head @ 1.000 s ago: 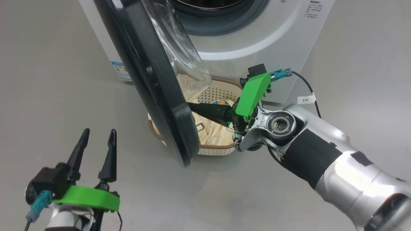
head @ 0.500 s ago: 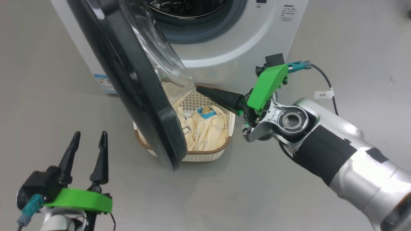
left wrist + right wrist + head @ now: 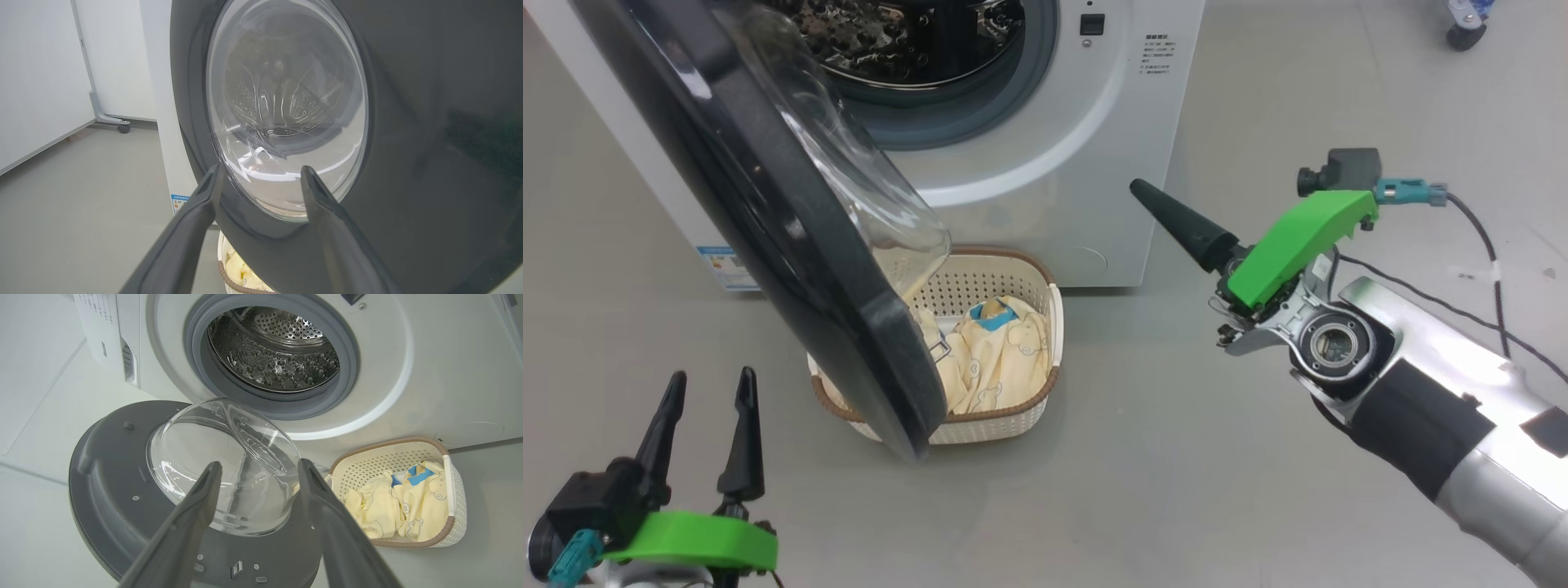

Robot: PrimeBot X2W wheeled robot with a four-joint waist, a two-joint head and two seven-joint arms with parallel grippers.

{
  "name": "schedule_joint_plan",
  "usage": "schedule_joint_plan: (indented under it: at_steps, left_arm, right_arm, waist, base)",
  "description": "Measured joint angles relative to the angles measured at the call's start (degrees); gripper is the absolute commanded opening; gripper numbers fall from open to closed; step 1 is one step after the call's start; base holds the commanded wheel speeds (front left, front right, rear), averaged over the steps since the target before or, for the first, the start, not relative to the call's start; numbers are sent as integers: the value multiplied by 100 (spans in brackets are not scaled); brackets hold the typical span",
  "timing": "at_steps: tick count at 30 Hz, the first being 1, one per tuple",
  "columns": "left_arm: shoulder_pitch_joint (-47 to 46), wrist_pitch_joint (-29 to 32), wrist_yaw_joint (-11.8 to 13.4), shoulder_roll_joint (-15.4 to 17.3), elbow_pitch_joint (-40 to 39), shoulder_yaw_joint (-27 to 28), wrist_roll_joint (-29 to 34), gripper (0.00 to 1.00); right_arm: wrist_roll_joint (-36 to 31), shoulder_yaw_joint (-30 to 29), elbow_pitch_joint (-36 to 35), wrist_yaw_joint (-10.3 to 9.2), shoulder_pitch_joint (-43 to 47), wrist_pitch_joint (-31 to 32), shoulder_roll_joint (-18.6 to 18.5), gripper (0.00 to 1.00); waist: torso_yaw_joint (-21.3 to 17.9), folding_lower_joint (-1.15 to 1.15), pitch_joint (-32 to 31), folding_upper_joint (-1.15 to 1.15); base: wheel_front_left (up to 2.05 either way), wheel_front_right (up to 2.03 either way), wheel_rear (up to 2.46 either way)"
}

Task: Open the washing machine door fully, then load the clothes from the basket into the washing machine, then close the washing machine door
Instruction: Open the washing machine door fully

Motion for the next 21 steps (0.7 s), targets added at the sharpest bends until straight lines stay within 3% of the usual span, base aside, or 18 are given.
schedule_joint_plan:
  at_steps: [5, 10, 16, 21]
  left_arm:
    - [70, 0, -1, -10, -1, 60, 48, 100]
    - [206, 0, -1, -46, -3, 119, 79, 100]
    - [384, 0, -1, -112, -24, 266, 144, 100]
    - [502, 0, -1, -194, -68, 347, 199, 100]
  right_arm:
    - [-745, 116, -1, 0, 116, -870, -204, 100]
    - [-1825, -41, 293, 0, 318, -1217, -327, 100]
    - [-4142, -1911, 394, 0, 1054, -1240, -254, 100]
    - [-5931, -3186, -71, 1, 2334, -1241, 203, 100]
  waist:
    - [-113, 0, -72, 0]
    - [-202, 0, -168, 0]
    - [-297, 0, -275, 0]
    - [-344, 0, -376, 0]
  base:
    - [0, 0, 0]
    - [0, 0, 0]
    - [0, 0, 0]
    - [0, 0, 0]
